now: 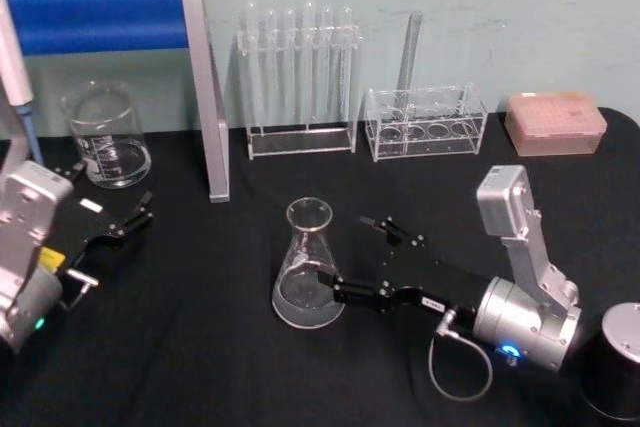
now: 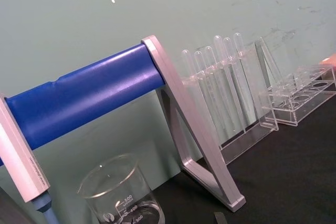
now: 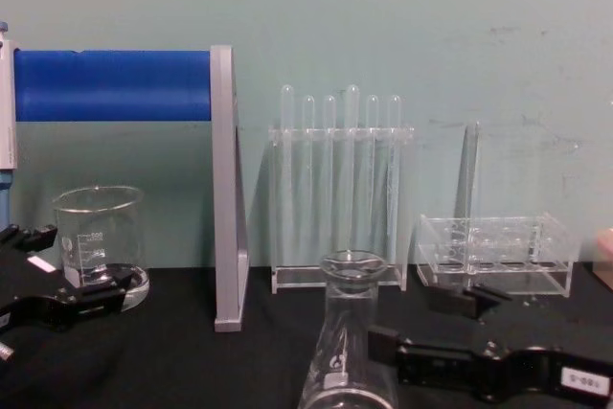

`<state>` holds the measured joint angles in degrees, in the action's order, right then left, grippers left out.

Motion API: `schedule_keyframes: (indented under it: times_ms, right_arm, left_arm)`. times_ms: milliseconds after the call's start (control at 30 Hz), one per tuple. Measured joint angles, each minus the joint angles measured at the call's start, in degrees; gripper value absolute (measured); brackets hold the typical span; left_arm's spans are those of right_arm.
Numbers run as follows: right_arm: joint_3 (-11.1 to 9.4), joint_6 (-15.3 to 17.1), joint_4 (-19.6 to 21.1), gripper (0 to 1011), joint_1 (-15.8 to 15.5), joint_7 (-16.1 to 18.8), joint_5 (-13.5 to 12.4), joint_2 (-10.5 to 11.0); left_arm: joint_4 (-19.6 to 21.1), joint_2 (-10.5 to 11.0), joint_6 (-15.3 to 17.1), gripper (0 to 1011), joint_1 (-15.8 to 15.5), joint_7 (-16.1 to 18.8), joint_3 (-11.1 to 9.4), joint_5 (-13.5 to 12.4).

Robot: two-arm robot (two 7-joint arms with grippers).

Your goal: Grasp the erlenmeyer flask with one hand, shake it three times, then place it back.

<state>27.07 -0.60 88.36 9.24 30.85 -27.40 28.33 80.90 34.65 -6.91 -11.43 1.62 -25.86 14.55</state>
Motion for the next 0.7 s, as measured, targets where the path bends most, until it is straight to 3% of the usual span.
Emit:
schedule_keyframes:
  times_ms: [700]
  right_arm:
    - [2.65, -2.03, -8.29, 1000, 7.11, 1.23, 3.81, -5.40]
  left_arm:
    - [0.00, 0.00, 0.00, 1001, 0.00, 0.00, 0.00, 0.00]
